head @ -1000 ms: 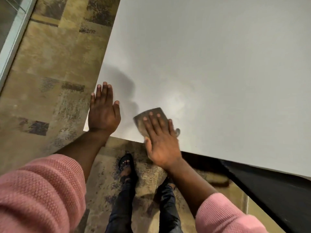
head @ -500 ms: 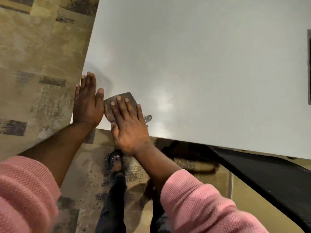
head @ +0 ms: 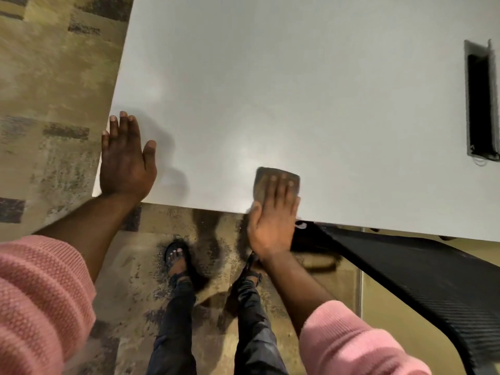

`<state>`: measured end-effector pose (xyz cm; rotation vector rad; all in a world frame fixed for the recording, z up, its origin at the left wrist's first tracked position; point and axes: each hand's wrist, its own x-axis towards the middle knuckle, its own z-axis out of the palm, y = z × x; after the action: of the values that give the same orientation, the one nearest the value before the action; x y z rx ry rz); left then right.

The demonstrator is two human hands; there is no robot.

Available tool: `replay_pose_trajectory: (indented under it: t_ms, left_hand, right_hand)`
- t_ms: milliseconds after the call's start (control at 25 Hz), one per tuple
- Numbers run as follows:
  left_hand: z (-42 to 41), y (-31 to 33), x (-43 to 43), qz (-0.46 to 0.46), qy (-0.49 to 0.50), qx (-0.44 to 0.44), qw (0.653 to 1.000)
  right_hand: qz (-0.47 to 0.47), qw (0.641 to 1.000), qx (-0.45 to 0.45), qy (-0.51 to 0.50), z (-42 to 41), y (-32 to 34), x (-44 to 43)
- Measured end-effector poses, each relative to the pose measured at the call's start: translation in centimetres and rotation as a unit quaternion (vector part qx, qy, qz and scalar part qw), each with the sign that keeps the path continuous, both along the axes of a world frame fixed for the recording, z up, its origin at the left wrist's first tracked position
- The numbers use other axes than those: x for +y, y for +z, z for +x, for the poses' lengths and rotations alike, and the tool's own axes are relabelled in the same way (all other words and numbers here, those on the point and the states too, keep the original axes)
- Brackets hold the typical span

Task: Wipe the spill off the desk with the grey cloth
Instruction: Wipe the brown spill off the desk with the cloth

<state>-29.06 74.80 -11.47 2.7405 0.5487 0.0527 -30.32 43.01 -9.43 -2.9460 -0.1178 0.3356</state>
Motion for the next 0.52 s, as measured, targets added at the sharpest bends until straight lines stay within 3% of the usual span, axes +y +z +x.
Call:
replay_pose_trajectory:
  t_ms: [120,200,280,400,520]
  left_hand:
    - [0.1,0.2,0.1,-0.022,0.003,0.003,1.0]
    - [-0.1,0.2,0.1,-0.024,0.006,0.001,1.0]
    - [-0.1,0.2,0.1,-0.021,-0.002,0.001,1.0]
    - [-0.1,0.3,0.0,-0.024,-0.003,-0.002,1.0]
    - [-0.3,0.5,0.1,-0.042,0.012,-0.007,0.999]
  right_hand:
    - [0.036,0.984,0.015,0.171,-2.4,-0.5,6.1]
    - [0.038,0.971,0.025,0.235,-2.0,-0.3,5.7]
    - [0.033,0.974,0.03,0.223,-1.0,0.1,2.9]
    - [0.027,0.991,0.037,0.126,-0.1,0.2,-1.5]
    - [0.024,0.991,0.037,0.124,0.1,0.1,-1.1]
